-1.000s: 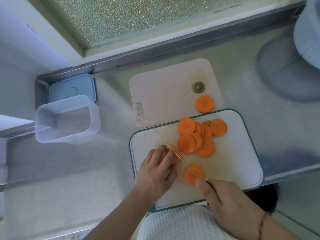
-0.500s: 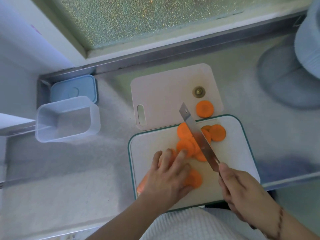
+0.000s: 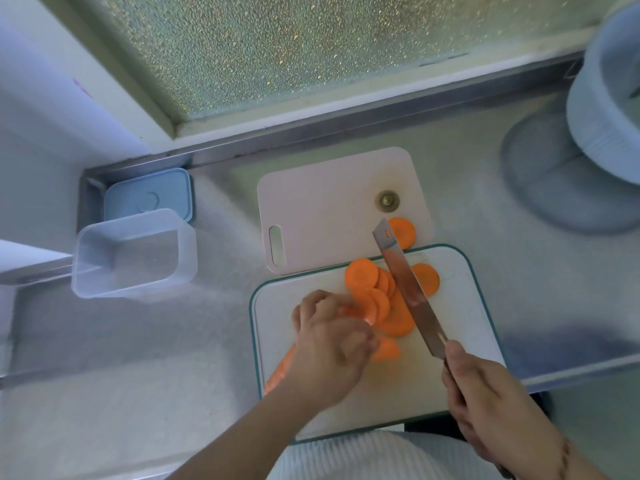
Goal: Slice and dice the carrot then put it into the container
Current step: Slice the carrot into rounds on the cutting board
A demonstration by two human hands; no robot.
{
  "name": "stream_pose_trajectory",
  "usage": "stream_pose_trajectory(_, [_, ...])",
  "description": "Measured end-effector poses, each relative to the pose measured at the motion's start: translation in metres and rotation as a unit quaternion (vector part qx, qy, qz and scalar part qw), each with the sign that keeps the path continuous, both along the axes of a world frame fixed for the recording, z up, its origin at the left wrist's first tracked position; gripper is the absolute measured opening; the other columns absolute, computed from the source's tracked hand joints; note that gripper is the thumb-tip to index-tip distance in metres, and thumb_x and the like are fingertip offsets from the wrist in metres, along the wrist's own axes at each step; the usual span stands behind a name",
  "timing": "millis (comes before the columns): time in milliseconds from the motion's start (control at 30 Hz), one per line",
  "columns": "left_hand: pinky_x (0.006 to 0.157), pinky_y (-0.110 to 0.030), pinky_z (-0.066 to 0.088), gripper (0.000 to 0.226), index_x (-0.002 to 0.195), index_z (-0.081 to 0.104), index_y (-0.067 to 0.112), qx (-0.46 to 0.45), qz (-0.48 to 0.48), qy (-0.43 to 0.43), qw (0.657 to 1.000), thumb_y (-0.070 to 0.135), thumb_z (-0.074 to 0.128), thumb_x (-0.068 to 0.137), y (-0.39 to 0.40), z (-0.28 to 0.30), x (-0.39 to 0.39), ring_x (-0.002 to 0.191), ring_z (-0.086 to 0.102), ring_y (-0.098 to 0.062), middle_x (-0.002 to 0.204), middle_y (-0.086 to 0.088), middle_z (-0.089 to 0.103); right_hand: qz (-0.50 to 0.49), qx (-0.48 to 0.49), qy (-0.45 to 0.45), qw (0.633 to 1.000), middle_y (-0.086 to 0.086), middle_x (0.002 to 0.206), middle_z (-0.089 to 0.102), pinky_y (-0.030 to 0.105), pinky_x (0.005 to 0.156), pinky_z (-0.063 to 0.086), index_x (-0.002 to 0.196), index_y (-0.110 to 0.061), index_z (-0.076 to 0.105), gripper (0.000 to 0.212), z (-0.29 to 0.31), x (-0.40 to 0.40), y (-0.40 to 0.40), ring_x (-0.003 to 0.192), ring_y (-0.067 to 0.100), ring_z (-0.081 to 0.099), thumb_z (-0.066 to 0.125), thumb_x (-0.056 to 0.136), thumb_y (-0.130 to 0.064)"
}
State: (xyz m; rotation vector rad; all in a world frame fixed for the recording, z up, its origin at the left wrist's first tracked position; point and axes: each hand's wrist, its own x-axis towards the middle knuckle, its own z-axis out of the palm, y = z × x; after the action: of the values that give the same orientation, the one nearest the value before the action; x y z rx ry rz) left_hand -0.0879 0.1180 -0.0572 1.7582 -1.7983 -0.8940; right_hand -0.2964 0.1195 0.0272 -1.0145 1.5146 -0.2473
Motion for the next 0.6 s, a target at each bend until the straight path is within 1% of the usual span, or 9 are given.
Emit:
stream_pose_trajectory(67, [0.087, -0.024, 0.044, 0.009, 0.071, 0.075, 0.036, 0.095, 0.127, 0.169, 0.973, 0.036, 0.076, 0.080, -0.023, 0.016, 0.002, 0.106, 0.054, -0.003, 0.108, 0.018, 0.063, -0.012, 0.014, -0.009, 1.000, -0.004, 0.045, 0.027, 0.012, 0.035, 0.023, 0.055, -0.018, 0.033, 0.052, 0.001, -0.003, 0.000, 0.035, 0.006, 0.023, 0.032, 0.096, -0.049])
stream_pose_trajectory(100, [0.076, -0.023, 0.049, 0.016, 0.070, 0.076, 0.032, 0.136, 0.201, 0.241, 0.940, 0.023, 0.079, 0.083, -0.035, 0.021, 0.003, 0.093, 0.062, 0.000, 0.105, 0.010, 0.066, -0.021, 0.025, -0.015, 0.999, -0.003, 0.046, 0.026, 0.013, 0.035, 0.022, 0.056, -0.017, 0.032, 0.051, 0.001, -0.004, 0.001, 0.035, 0.007, 0.022, 0.033, 0.096, -0.048])
stream_pose_trajectory(133, [0.069, -0.021, 0.050, 0.020, 0.071, 0.076, 0.028, 0.163, 0.259, 0.271, 0.913, 0.013, 0.079, 0.085, -0.045, 0.022, 0.006, 0.084, 0.065, 0.001, 0.102, 0.004, 0.067, -0.034, 0.036, -0.021, 0.999, -0.002, 0.048, 0.025, 0.015, 0.035, 0.021, 0.057, -0.017, 0.031, 0.050, 0.001, -0.004, 0.002, 0.036, 0.008, 0.021, 0.034, 0.096, -0.048])
stream_pose_trajectory(233, [0.069, -0.020, 0.048, 0.013, 0.079, 0.071, 0.029, 0.179, 0.313, 0.187, 0.914, 0.020, 0.078, 0.086, -0.068, 0.015, 0.008, 0.087, 0.067, -0.012, 0.093, 0.005, 0.070, -0.059, 0.053, -0.027, 0.996, 0.001, 0.051, 0.024, 0.016, 0.038, 0.020, 0.057, -0.018, 0.031, 0.050, 0.001, -0.005, 0.005, 0.039, 0.011, 0.020, 0.036, 0.095, -0.050])
stream_pose_trajectory(300, [0.074, -0.025, 0.050, 0.017, 0.075, 0.068, 0.035, 0.181, 0.316, 0.144, 0.920, 0.028, 0.078, 0.086, -0.071, 0.008, 0.007, 0.087, 0.065, -0.012, 0.089, 0.012, 0.069, -0.061, 0.052, -0.025, 0.997, 0.001, 0.050, 0.023, 0.016, 0.039, 0.020, 0.058, -0.017, 0.030, 0.049, 0.000, -0.006, 0.007, 0.038, 0.012, 0.019, 0.036, 0.095, -0.050])
stream_pose_trajectory(367, [0.081, -0.029, 0.054, 0.015, 0.075, 0.068, 0.037, 0.174, 0.314, 0.106, 0.927, 0.034, 0.074, 0.088, -0.069, 0.002, 0.005, 0.090, 0.065, -0.013, 0.094, 0.010, 0.069, -0.063, 0.057, -0.026, 0.996, 0.001, 0.050, 0.023, 0.015, 0.039, 0.020, 0.059, -0.016, 0.030, 0.049, 0.000, -0.006, 0.009, 0.038, 0.012, 0.019, 0.036, 0.094, -0.050])
stream_pose_trajectory(400, [0.084, -0.033, 0.055, 0.009, 0.080, 0.073, 0.036, 0.164, 0.301, 0.079, 0.936, 0.038, 0.071, 0.088, -0.068, 0.000, 0.005, 0.093, 0.065, -0.015, 0.099, 0.008, 0.070, -0.063, 0.060, -0.026, 0.996, 0.002, 0.050, 0.024, 0.015, 0.040, 0.020, 0.059, -0.017, 0.031, 0.049, 0.000, -0.006, 0.009, 0.038, 0.012, 0.020, 0.036, 0.093, -0.051])
stream_pose_trajectory(467, [0.087, -0.037, 0.054, 0.019, 0.097, 0.078, 0.032, 0.144, 0.255, 0.032, 0.956, 0.041, 0.063, 0.093, -0.066, -0.001, 0.006, 0.098, 0.065, -0.019, 0.104, 0.004, 0.069, -0.063, 0.062, -0.025, 0.996, 0.001, 0.049, 0.024, 0.015, 0.040, 0.020, 0.059, -0.016, 0.031, 0.049, 0.001, -0.006, 0.009, 0.038, 0.011, 0.020, 0.036, 0.092, -0.052])
stream_pose_trajectory(600, [0.087, -0.036, 0.052, 0.044, 0.124, 0.069, 0.018, 0.055, 0.177, 0.013, 0.983, 0.048, 0.051, 0.097, -0.038, 0.001, 0.020, 0.101, 0.064, -0.021, 0.111, 0.000, 0.066, -0.046, 0.048, -0.015, 0.998, -0.002, 0.046, 0.027, 0.016, 0.038, 0.022, 0.057, -0.017, 0.032, 0.052, -0.001, -0.008, 0.010, 0.037, 0.010, 0.023, 0.035, 0.085, -0.060])
